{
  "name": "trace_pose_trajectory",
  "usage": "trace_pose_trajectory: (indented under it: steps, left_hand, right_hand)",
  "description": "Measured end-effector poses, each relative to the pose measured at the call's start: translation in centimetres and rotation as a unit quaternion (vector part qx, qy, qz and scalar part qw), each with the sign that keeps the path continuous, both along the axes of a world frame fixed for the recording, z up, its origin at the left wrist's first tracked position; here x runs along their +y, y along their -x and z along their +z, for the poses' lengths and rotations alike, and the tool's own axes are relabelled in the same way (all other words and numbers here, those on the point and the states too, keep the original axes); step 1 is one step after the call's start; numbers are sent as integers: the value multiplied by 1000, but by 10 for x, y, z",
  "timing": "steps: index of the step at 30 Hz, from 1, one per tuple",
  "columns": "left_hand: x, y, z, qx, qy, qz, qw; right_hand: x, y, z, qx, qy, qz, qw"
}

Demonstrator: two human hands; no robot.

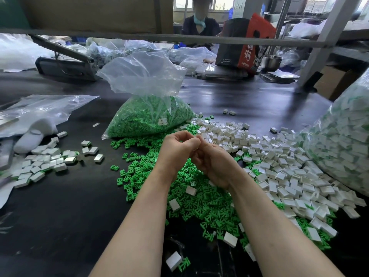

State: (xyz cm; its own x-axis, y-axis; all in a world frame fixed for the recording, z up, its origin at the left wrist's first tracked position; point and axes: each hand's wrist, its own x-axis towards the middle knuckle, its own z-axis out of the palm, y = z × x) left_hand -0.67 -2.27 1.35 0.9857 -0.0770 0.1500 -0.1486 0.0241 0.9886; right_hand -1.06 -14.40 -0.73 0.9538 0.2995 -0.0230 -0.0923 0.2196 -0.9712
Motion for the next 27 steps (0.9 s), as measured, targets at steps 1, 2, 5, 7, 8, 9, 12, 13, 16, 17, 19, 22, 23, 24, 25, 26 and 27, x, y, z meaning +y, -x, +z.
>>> trace_pose_trajectory:
  steps: [1, 2, 5, 7, 8, 9, 12, 13, 16, 17, 19, 22, 23, 24, 25, 26, 27]
  left_hand:
    - [0, 0, 0, -2, 0, -3, 1000]
    - [0, 1, 0, -5, -1, -5, 1000]
    - [0, 2, 1, -9, -7, -7, 1000]
    - [0, 2, 1, -10, -6, -10, 1000]
    - [0, 3, 1, -9, -6, -12, 1000]
    - [0, 3, 1, -8, -8, -12, 1000]
    - [0, 2, 1, -5, -14, -9, 1000]
    - [0, 1, 1, -5, -18, -7, 1000]
    - [-1, 0, 1, -4, -22, -6, 1000]
    - [-1, 0, 1, -3, -18, -8, 1000]
    - [0, -1, 0, 2, -8, -12, 1000]
    - [1, -3, -1, 20, -2, -15, 1000]
    - [2, -4, -1, 29, 1, -16, 999]
    - [3, -4, -1, 37, 5, -17, 999]
    - [4, -4, -1, 45, 10, -21, 999]
    - [6, -5, -2, 50, 16, -26, 998]
    - [8, -6, -2, 55, 22, -29, 998]
  right_hand:
    - [0, 0, 0, -1, -1, 1, 1000]
    - [0, 0, 0, -1, -2, 1, 1000]
    - [0, -1, -1, -3, -5, 1, 1000]
    - [0, -1, -2, -6, -2, 1, 1000]
    - [-1, -1, -2, -7, -1, 1, 1000]
    - [-1, -1, -3, -7, 1, 0, 1000]
    - [0, -3, -4, -7, -1, -15, 1000]
    - [1, -3, -5, -7, -5, -22, 1000]
    - [2, -5, -7, -2, -15, -27, 1000]
    - [2, -5, -7, -1, -17, -25, 1000]
    - [3, -5, -7, -2, -13, -18, 1000]
    - [2, -5, -5, -10, -2, -10, 1000]
    - [3, -4, -4, -12, -3, -5, 1000]
    - [3, -4, -4, -9, -8, -2, 1000]
    - [3, -4, -3, -1, -14, -2, 1000]
    - [2, -4, -3, 8, -21, -2, 1000]
    - [2, -4, -3, 15, -26, -1, 1000]
